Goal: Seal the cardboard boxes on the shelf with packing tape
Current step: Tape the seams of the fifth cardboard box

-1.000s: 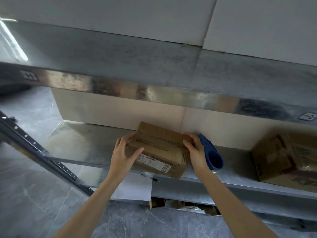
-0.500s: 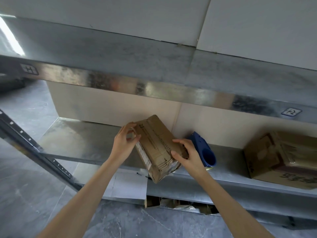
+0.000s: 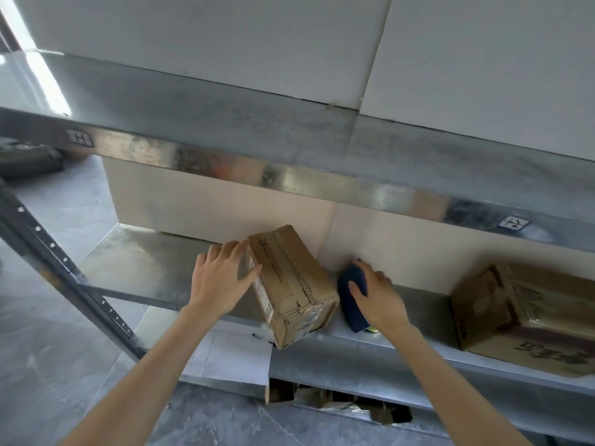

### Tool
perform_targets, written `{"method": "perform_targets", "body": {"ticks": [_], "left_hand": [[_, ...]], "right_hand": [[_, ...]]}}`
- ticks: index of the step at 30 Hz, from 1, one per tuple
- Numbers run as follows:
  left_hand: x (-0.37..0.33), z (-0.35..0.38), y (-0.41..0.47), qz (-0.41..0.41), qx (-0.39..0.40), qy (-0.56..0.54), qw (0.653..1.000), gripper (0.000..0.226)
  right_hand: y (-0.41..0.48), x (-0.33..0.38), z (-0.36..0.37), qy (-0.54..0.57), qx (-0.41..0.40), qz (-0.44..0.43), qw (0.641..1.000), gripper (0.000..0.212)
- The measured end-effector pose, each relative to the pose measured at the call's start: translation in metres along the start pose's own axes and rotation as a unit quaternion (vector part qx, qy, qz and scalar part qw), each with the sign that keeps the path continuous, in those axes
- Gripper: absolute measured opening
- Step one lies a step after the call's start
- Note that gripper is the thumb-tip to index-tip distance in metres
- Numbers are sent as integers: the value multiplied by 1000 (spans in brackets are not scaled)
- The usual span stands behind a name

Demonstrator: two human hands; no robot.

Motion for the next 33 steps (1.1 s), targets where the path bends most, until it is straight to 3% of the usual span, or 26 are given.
{"method": "perform_targets", "body": {"ticks": [4,8,15,19,28,33], "left_hand": [[-4,0,-7,6,-6,42,999,74],[-12,0,-16,-7,-10,39,999,70],[-23,3,-30,-36,-4,42,998,74],[-31,-1,-34,-49,-6,40,998,75],[-44,-4,-42,-61,9,30,998,63],[-45,-7,-42,-56,12,24,998,61]], "right_hand": [[2,-33,21,-88,63,47,993,58],[3,-44,41,-47,132,59,988,70],[3,-42,52,63,154,49,985,79],[7,-49,59,68,185,69,978,77],[21,-49,39,187,161,42,968,88],[22,-53,43,195,147,93,965,87]]}}
Point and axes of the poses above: each hand's wrist, its own y-axis towards the middle knuckle, its own z-axis out of the palm, x = y × z, the point moved 7 cm from there along y, towards the middle knuckle, and after that the axes turned 3 degrees about x, right-handed, at the moved point
